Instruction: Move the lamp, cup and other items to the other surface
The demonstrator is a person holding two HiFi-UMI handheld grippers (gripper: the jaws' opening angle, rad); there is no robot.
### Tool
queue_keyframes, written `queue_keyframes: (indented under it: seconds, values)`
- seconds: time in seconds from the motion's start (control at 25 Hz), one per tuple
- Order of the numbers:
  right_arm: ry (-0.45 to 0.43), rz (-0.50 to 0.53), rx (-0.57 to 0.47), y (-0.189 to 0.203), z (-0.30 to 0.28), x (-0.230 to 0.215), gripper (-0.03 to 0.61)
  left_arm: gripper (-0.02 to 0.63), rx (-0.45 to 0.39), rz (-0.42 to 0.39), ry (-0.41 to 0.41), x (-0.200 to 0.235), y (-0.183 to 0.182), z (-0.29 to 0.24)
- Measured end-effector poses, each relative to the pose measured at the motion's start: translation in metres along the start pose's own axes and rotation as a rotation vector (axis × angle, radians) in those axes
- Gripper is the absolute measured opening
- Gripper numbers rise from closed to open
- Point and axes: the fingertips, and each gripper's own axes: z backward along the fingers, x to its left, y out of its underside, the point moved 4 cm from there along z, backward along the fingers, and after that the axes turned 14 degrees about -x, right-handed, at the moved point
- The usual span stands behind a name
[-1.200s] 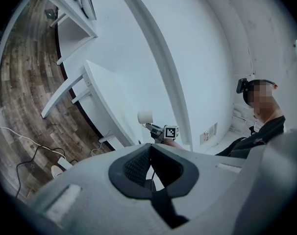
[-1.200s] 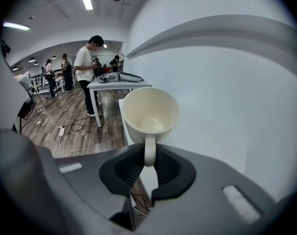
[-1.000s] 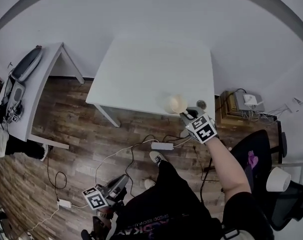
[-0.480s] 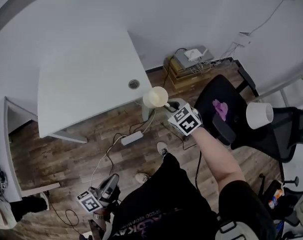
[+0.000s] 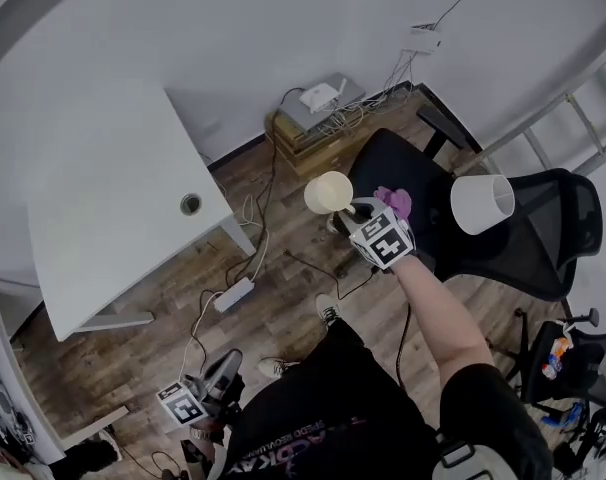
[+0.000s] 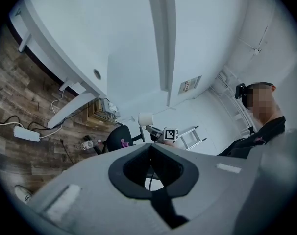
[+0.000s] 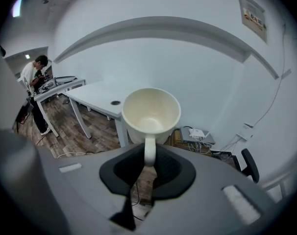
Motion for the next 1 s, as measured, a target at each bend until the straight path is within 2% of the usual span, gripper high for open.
queue_keyframes:
  seconds: [0.24,0.52,0.8,1.0]
  values:
    - [0.087,-0.088,0.046,0.057,0.01,-0.087,0.048,-0.003,0.064,0.02,-0.01,-0.003,0.025,-0.078]
    - [0.203,-0.2,0.115,0.132,0.01,-0.182,0.048,-0.003,0.175,0.035,-0.076,-0.004,0.062,-0.142]
    - [0.275,-0.272,0.194,0.201,-0.007,-0.246,0.049,-0.003,0.222,0.061,-0.143,-0.001,0.089,-0.182]
    - [0.355,-0.36,0.264,0.248,-0.025,-0.282,0.049,-0.003,0.23,0.076,-0.206,0.003,0.099,-0.188]
